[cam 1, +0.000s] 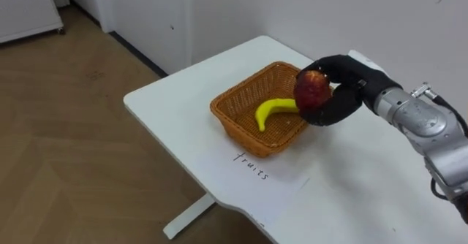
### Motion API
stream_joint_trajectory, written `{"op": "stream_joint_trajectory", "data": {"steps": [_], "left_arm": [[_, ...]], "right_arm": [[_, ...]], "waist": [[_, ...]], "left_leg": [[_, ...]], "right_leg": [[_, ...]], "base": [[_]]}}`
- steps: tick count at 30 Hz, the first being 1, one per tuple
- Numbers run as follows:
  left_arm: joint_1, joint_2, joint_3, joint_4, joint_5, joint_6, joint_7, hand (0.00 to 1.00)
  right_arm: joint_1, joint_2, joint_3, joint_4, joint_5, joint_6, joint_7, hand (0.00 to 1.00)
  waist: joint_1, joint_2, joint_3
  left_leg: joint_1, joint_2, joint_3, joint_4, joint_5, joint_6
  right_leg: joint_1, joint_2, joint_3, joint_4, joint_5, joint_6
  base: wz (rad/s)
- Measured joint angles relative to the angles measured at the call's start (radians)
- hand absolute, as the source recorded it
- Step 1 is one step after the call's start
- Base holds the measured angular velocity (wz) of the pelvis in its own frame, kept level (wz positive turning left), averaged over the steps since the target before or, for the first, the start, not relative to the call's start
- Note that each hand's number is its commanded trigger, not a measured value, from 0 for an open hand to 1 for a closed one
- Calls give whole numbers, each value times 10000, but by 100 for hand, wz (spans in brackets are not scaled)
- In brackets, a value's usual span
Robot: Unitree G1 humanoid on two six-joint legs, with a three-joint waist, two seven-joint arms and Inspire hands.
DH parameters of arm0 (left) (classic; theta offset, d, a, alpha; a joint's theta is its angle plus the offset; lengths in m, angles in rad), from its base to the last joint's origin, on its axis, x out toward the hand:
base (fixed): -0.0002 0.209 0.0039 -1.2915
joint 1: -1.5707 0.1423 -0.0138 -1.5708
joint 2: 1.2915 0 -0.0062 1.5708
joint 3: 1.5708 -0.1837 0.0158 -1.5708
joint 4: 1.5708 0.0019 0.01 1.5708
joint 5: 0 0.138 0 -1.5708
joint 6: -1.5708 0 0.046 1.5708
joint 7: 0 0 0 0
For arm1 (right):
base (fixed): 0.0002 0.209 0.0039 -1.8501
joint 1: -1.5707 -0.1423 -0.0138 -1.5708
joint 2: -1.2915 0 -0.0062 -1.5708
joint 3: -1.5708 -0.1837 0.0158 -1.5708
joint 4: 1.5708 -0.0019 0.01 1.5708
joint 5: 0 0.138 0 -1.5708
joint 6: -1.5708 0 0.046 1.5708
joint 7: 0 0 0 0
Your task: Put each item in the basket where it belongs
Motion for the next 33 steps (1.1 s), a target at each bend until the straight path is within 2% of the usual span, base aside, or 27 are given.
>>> {"op": "stream_joint_trajectory", "data": {"steps": [4,6,12,17,19,22,26,29,30,33], "left_arm": [[119,-123,5,9,8,-3,-12,0],[121,-129,31,35,12,-4,-22,0],[244,-136,293,38,86,-31,-27,0],[547,-140,294,42,90,-14,-60,0],[641,-139,298,41,90,1,-58,0],[702,-138,299,42,107,1,-48,0],[737,-140,299,61,76,-1,-2,0],[739,-164,288,90,-10,-34,47,0],[743,-193,288,142,-17,-35,47,0],[757,-193,293,363,-16,-55,87,0]], "right_arm": [[316,-1,-5,3,-94,0,-15,100],[410,7,-3,3,-83,0,-12,100],[415,7,-16,5,-36,-4,-12,100],[414,6,-93,23,-24,-4,-15,100],[415,8,-93,39,-7,-4,-13,100],[414,8,-93,41,81,-17,-14,100],[414,7,-97,249,256,-32,-17,100],[415,6,-96,691,433,-32,-16,100],[415,6,-96,814,436,-32,-15,100],[415,6,-96,920,435,-29,-7,100]], "waist": [[64,77,-30],[91,131,-30],[152,90,-46],[200,80,-40],[221,85,-37],[331,86,-33],[301,95,-31],[287,171,-1],[280,228,38],[221,232,42]], "left_leg": [[-92,-159,-157,185,-31,56],[-101,-165,-202,241,-50,91],[-255,-310,-324,416,-74,144],[-431,-370,-440,679,-113,186],[-423,-463,-549,710,-103,203],[-383,-541,-605,711,-111,247],[-378,-647,-767,714,-111,296],[-326,-656,-829,681,-103,329],[-303,-662,-829,674,-108,337],[-363,-688,-855,657,-104,350]], "right_leg": [[-10,-45,-227,110,-27,47],[-7,-85,-242,216,-36,63],[42,-123,-329,204,-58,120],[73,-120,-476,144,-99,182],[116,-218,-519,60,-145,238],[171,-222,-544,65,-169,291],[214,-273,-627,144,-164,331],[219,-356,-628,286,-183,365],[215,-384,-626,371,-187,372],[209,-405,-668,373,-196,386]], "base": [[13],[10],[7],[11],[15],[8],[13],[8],[0],[0]]}}
